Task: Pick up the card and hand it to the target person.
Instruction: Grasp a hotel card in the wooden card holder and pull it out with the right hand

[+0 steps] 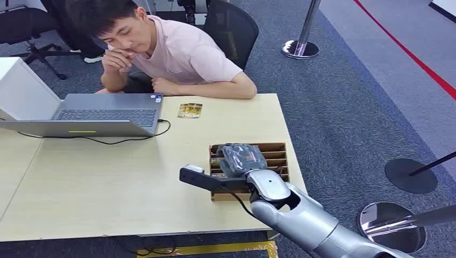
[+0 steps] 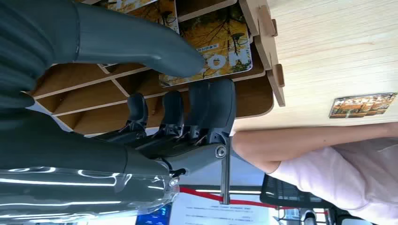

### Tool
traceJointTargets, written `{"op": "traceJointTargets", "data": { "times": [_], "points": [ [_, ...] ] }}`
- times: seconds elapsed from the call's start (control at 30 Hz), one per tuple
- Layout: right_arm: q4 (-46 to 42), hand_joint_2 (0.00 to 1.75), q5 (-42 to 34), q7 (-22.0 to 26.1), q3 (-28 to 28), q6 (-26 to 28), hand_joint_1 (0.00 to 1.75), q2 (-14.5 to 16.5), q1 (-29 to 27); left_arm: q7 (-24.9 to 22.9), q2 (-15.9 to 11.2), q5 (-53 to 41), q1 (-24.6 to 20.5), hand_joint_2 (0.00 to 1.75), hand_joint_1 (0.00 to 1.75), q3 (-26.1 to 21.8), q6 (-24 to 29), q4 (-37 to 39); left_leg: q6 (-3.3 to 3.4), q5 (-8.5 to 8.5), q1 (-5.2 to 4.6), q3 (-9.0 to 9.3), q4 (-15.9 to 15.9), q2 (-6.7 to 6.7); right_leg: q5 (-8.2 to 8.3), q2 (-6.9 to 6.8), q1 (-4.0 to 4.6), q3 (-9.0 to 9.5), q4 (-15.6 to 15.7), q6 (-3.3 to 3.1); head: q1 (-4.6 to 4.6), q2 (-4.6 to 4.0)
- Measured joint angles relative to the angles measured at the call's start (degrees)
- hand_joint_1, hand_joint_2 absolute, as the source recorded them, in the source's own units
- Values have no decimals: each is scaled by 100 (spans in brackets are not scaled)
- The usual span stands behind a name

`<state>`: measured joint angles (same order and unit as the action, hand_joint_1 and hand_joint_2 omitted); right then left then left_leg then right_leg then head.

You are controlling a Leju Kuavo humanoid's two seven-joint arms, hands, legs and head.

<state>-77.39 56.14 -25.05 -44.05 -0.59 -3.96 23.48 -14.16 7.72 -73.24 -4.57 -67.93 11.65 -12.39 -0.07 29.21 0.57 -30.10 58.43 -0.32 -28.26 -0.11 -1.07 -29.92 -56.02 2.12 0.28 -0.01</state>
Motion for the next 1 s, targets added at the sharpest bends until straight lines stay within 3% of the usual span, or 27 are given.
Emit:
{"op": "traceJointTargets", "data": {
  "times": [0.43, 0.57, 0.73, 0.87, 1.0],
  "points": [
    [59, 175, 54, 21, -11, 0, 103, 37, -3, 4, 0, 0, -1, 0, 0, 0, 2, 0, 0, -1, 0, 0, 0, 0, 0, 0, 0, 0, 0, 0, 0, -1],
    [88, 175, 60, 24, -14, 0, 144, 46, -4, 1, 0, -2, -1, 0, 0, 0, 14, 0, 0, -1, 0, 0, 0, 0, 0, 0, 0, 0, 0, 0, 0, -1],
    [92, 175, 60, 37, -14, 0, 146, 46, -3, 89, 0, -16, -1, 0, 0, 2, 17, 0, 0, -1, 0, 0, 0, 0, 0, 0, 0, 0, 0, 0, 0, 0],
    [93, 175, 60, 39, -14, 0, 146, 46, -4, 269, -2, -15, 0, 175, 0, 0, 48, 0, 0, -1, 0, 0, 0, 0, 0, 0, 0, 0, 0, 0, 0, -1],
    [92, 175, 60, 46, -13, 2, 143, 46, -4, 397, -5, -13, 1, 175, 0, 0, 106, 0, -1, -2, 0, 1, 0, 0, 1, 0, 0, 0, 0, -1, 0, -1]
  ]
}}
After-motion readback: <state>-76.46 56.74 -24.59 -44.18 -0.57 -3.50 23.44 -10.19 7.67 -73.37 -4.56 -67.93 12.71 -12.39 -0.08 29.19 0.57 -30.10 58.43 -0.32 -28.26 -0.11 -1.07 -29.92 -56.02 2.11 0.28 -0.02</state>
